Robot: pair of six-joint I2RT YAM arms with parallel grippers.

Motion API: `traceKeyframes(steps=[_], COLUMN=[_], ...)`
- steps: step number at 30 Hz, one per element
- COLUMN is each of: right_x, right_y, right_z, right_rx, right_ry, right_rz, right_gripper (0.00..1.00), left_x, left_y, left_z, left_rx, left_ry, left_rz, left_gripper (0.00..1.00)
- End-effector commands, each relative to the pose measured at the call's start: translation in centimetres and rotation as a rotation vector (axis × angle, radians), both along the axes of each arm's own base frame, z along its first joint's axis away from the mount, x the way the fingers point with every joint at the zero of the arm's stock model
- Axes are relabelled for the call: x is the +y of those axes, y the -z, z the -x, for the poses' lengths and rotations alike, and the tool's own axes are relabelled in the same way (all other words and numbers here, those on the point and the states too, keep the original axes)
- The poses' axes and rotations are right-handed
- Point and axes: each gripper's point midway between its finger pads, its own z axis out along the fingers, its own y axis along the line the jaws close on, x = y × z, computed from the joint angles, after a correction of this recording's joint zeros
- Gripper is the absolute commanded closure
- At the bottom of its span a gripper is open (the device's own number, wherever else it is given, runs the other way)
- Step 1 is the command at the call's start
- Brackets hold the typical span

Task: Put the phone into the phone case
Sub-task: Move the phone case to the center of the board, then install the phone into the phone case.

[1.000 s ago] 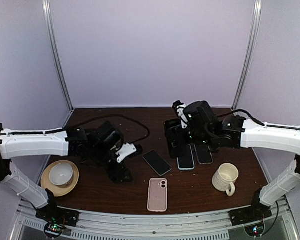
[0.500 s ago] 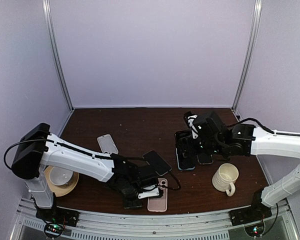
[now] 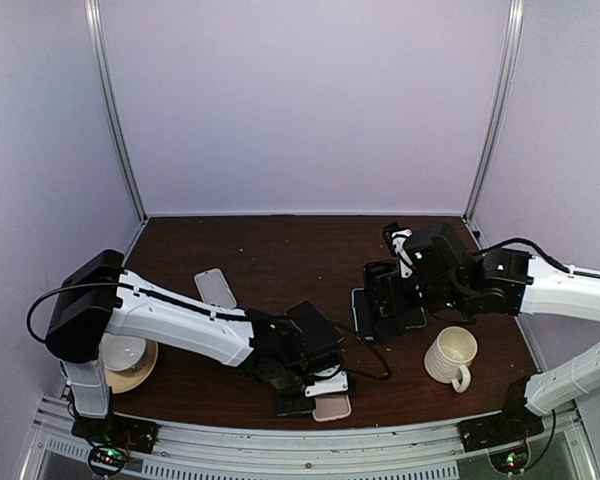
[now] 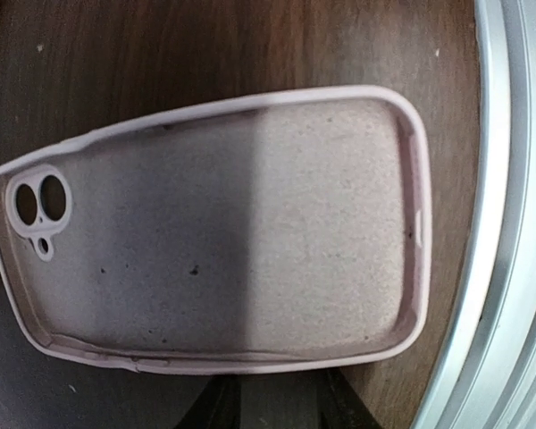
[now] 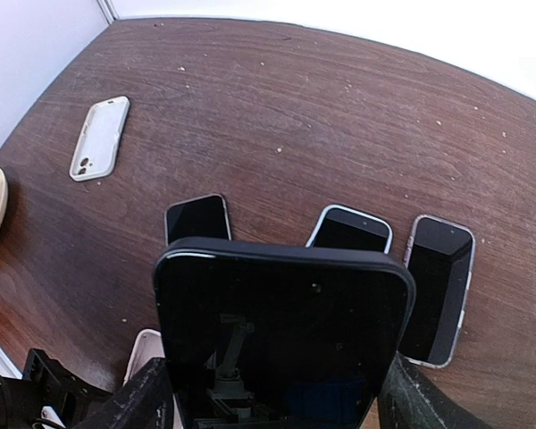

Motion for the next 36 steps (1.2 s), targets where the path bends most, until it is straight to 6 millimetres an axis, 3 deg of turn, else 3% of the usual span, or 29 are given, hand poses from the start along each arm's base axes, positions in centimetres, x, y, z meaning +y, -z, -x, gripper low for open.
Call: traceKeyframes(steps=[1, 4, 8, 12, 17, 20, 23, 28, 36], right_x=[-1.0, -1.0, -0.7, 1.5, 5.1, 7.0, 8.9, 11.0, 11.7], right_y=[-1.8, -2.1, -1.7, -0.9, 1.0, 2.3, 4.2, 7.1, 10.6], right_z=[-0.2, -0.1, 0.2, 1.4, 3.4, 4.8, 6.1, 7.1, 8.0], right_rx=[-0.036, -0.025, 0.003, 0.022, 0.026, 0.020, 0.049, 0.093, 0.146], right_ry=[0.038, 0.041, 0.055, 0.045, 0.039, 0.032, 0.009, -0.009, -0.027], right_rz=[0.004, 0.003, -0.018, -0.049, -0.013, 0.013, -0.005, -0.010, 0.053], right_gripper=[0.51, 0.51, 0.52, 0.56, 0.59, 0.62, 0.64, 0.65, 0.66], left_x=[-3.9, -4.1, -2.5, 1.9, 9.0, 11.4, 12.0, 13.5, 14.4], left_y=[-1.6, -3.4, -7.2, -10.6, -12.4, -14.9, -17.1, -17.1, -16.7], left_z=[0.0, -0.2, -1.9, -5.9, -10.7, -12.6, -13.7, -15.0, -15.4], left_rx=[-0.003, -0.014, -0.007, 0.048, 0.062, -0.019, -0.100, -0.141, -0.166], left_ry=[0.040, 0.013, -0.130, -0.418, -0.735, -0.810, -0.808, -0.847, -0.847], left_rz=[0.136, 0.200, 0.341, 0.411, 0.409, 0.465, 0.547, 0.537, 0.503], left_gripper=[0.67, 0.69, 0.64, 0.51, 0.16, 0.05, 0.02, 0.02, 0.02])
